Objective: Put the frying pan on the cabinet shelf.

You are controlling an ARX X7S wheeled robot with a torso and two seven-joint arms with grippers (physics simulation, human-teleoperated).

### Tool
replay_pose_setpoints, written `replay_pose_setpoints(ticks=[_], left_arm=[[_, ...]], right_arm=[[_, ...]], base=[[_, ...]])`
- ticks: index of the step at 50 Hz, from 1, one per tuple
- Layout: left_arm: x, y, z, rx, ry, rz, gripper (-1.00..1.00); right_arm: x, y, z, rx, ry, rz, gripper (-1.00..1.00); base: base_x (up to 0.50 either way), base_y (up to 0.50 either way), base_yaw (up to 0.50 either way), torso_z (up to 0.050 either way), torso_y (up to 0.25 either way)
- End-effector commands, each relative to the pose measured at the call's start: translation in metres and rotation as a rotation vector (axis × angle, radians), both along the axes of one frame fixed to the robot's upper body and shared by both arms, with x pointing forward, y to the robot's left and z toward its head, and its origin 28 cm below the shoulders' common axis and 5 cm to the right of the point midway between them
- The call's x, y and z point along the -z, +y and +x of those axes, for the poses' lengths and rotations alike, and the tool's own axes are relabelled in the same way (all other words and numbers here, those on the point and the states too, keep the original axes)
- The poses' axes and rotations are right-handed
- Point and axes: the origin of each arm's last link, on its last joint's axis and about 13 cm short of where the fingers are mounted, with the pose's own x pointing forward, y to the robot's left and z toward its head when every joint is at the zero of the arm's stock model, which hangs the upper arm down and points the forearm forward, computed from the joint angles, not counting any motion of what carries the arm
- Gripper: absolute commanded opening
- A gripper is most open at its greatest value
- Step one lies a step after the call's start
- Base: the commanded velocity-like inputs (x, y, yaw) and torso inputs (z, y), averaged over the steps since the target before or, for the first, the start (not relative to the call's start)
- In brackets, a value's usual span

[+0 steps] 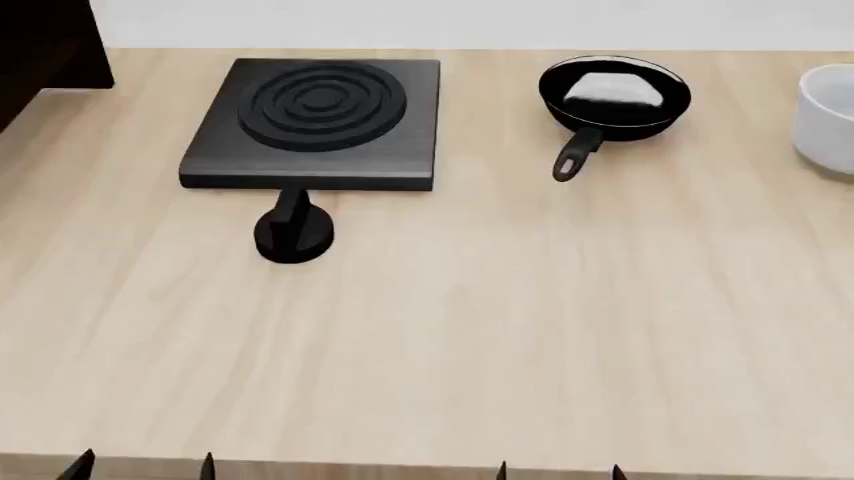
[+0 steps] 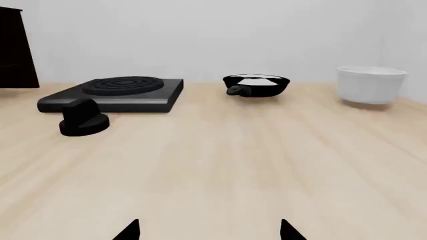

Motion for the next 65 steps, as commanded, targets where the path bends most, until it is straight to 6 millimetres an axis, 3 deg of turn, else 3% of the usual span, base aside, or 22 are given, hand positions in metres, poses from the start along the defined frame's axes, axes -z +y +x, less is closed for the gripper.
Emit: replay_pose_setpoints(ticks=[1,5,28,42,65], left_arm=[[0.000,0.000,0.000,0.000,0.000,0.000,1.00],[0.001,0.000,0.000,0.004,0.001,-0.003,1.00],[0.006,-0.001,0.002,0.020,0.030,0.018,1.00],[0.018,0.005,0.007,0.042,-0.055,0.001,1.00],[0.003,-0.001,0.000,0.046,-0.037,0.005,1.00]], right_arm=[[0.000,0.000,0.000,0.000,0.000,0.000,1.00],[-0.001,0.001,-0.002,-0.013,0.000,-0.079,1.00],[-0.005,0.001,0.001,0.005,0.001,-0.013,1.00],[-0.006,0.001,0.002,0.009,-0.002,-0.007,1.00],[0.007,-0.003,0.007,0.008,0.002,-0.013,1.00]], base=[[0.00,0.00,0.00,0.000,0.000],[0.00,0.00,0.00,0.000,0.000],[0.00,0.00,0.00,0.000,0.000],[0.00,0.00,0.00,0.000,0.000],[0.00,0.00,0.00,0.049,0.018]])
